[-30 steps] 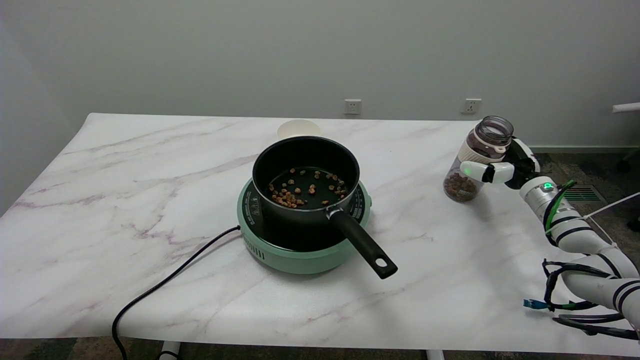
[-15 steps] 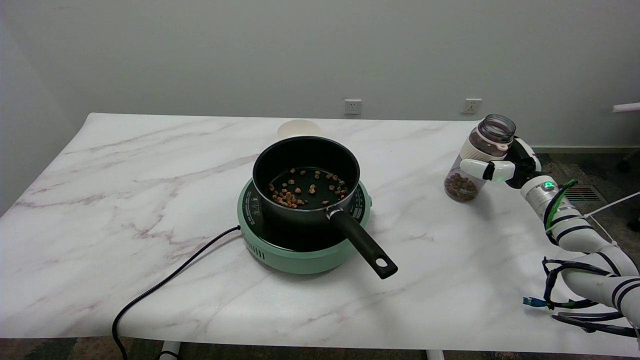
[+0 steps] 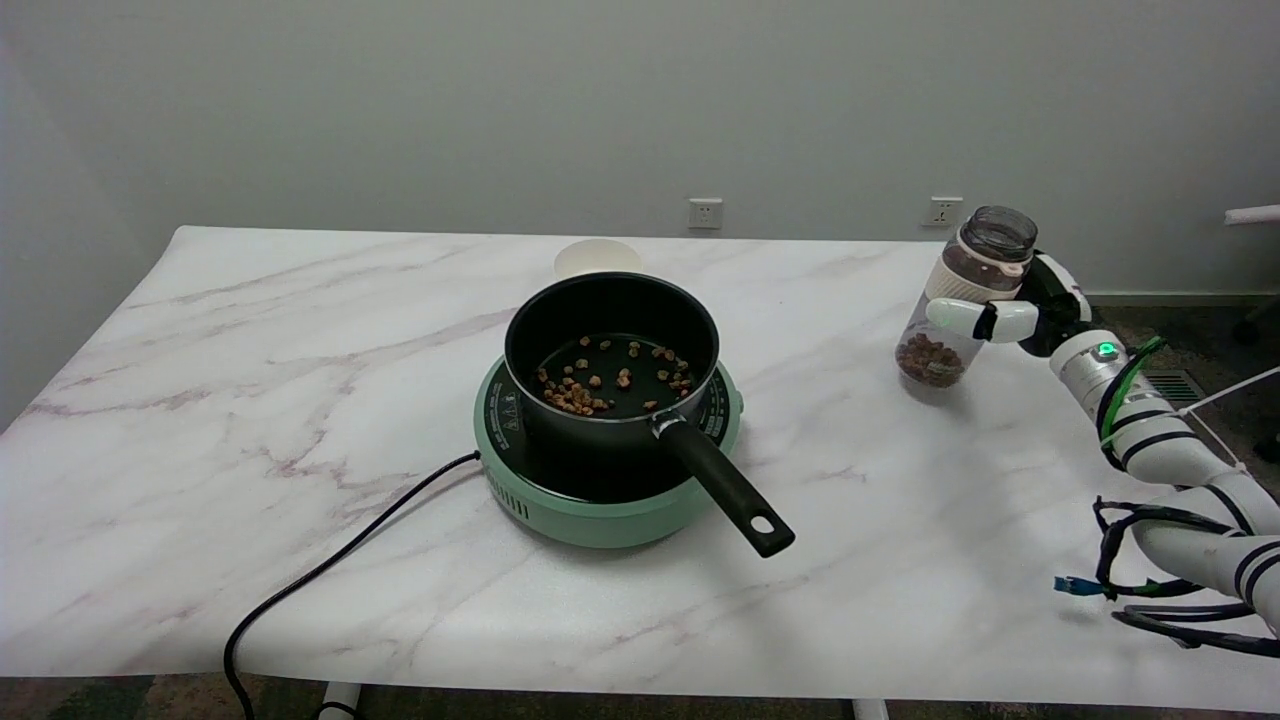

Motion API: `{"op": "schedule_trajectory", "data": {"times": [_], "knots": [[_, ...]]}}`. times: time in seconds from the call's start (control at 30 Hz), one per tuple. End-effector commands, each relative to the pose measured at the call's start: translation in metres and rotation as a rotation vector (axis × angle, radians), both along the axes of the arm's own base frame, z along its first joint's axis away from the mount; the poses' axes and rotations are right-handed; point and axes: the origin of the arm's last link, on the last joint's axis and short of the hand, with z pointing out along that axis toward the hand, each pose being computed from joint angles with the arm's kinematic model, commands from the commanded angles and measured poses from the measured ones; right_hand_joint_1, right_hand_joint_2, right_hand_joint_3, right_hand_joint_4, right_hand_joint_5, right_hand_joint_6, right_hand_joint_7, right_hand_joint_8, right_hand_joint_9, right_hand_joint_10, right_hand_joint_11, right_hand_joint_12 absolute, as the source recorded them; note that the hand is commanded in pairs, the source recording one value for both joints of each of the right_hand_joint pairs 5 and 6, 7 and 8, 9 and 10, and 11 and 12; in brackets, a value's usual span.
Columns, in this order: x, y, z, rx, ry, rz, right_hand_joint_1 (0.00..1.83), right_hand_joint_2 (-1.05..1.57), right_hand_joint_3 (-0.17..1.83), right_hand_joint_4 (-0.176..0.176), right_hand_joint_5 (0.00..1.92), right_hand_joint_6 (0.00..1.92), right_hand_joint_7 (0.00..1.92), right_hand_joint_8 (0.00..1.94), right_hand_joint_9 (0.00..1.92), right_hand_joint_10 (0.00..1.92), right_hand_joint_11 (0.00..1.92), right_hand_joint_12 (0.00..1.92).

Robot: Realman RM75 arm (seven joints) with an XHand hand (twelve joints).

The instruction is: Pick up the bottle.

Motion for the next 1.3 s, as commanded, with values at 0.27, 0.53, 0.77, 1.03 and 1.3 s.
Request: {"op": "schedule_trajectory", "data": {"times": [0.27,0.53,0.77,1.03,1.3], "knots": [[0.078,-0.035,-0.016,0.102,0.136,0.091,1.43,0.42,0.81,0.0,1.56,1.56,1.29,1.29,1.16,1.16,0.94,0.94],[0.099,-0.055,-0.044,0.168,0.161,0.11,1.45,0.36,0.85,0.0,1.51,1.51,1.27,1.27,1.15,1.15,0.91,0.91],[0.115,-0.071,-0.074,0.239,0.211,0.114,1.45,0.32,0.88,0.0,1.48,1.48,1.26,1.26,1.14,1.14,0.9,0.9],[0.127,-0.08,-0.108,0.314,0.22,0.122,1.45,0.31,0.9,0.0,1.47,1.47,1.25,1.25,1.14,1.14,0.89,0.89],[0.141,-0.079,-0.132,0.372,0.263,0.158,1.46,0.26,0.95,0.0,1.42,1.42,1.24,1.24,1.13,1.13,0.87,0.87]]}}
